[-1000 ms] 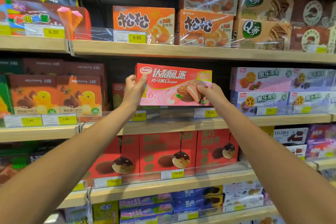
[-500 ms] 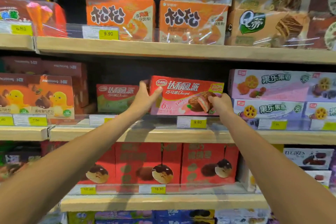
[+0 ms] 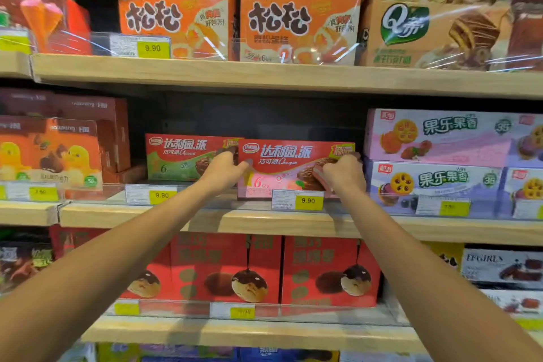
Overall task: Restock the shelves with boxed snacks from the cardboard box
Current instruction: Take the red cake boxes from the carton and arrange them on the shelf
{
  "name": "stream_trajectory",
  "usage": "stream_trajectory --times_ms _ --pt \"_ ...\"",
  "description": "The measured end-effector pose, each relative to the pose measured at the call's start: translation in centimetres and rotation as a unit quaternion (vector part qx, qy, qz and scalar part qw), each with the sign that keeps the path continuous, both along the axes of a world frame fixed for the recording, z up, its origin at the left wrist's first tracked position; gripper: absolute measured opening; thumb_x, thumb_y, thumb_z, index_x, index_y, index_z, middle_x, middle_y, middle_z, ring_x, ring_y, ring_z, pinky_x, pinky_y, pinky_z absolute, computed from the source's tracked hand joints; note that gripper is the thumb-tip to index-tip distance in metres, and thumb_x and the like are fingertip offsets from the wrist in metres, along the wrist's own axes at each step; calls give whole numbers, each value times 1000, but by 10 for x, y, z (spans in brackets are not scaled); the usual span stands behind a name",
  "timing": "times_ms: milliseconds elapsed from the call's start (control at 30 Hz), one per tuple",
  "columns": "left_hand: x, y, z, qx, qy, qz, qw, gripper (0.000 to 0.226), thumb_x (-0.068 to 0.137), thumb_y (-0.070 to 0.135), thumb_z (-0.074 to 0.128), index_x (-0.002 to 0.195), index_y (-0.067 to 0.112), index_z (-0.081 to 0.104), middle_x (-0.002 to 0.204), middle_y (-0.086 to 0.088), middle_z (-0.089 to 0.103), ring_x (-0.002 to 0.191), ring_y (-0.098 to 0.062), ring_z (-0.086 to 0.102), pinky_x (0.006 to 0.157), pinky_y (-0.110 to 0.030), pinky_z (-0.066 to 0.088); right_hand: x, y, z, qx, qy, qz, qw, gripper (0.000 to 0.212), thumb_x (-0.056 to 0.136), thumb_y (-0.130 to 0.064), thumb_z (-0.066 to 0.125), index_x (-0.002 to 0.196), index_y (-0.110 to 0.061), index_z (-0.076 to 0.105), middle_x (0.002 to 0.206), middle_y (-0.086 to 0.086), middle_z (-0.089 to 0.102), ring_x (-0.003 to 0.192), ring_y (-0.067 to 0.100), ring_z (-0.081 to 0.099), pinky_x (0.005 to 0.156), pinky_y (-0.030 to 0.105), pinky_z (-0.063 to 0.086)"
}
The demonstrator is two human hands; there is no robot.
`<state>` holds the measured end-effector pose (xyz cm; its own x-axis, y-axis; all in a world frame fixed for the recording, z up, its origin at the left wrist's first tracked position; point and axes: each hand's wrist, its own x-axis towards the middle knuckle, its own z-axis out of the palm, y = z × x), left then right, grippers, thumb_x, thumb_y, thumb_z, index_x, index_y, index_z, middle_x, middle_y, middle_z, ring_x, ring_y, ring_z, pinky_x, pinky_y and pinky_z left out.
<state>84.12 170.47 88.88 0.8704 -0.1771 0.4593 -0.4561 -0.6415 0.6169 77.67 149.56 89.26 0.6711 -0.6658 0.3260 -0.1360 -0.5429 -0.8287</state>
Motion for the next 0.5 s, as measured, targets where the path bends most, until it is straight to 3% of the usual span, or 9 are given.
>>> stream_trajectory --times_ms 167,233,300,400,500 --pt "2 10 0 -37 16 -51 998 30 91 31 57 115 12 58 106 -2 67 93 -16 62 78 -30 47 -1 20 -1 -52 -60 -49 996 82 82 -12 63 147 -5 15 152 17 17 140 34 21 108 47 32" --pt "4 20 8 -48 7 -51 998 28 90 36 58 100 10 61 96 -6 69 89 -22 65 75 -31 50 -1 33 0 -93 -46 -57 993 75 85 -13 61 147 -10 20 156 17 5 144 33 8 111 46 29" --pt "3 28 17 -49 -19 -19 998 33 90 36 56 94 5 62 90 -11 67 83 -26 63 72 -30 48 -1 43 4 -161 -32 -69 984 65 84 -15 62 142 -9 32 157 18 5 145 33 4 114 43 25" --pt "16 39 28 -47 -50 8 998 38 92 28 51 124 8 51 122 -18 55 108 -33 56 92 -39 49 4 64 12 -242 -21 -21 970 59 82 -16 60 138 -8 40 153 17 23 144 33 10 117 45 19" --pt "39 46 38 28 -78 31 996 49 95 30 49 140 10 40 144 -16 37 132 -33 37 109 -35 31 10 89 14 -296 26 60 953 62 85 -25 58 142 -20 36 152 10 29 144 32 10 114 57 12"
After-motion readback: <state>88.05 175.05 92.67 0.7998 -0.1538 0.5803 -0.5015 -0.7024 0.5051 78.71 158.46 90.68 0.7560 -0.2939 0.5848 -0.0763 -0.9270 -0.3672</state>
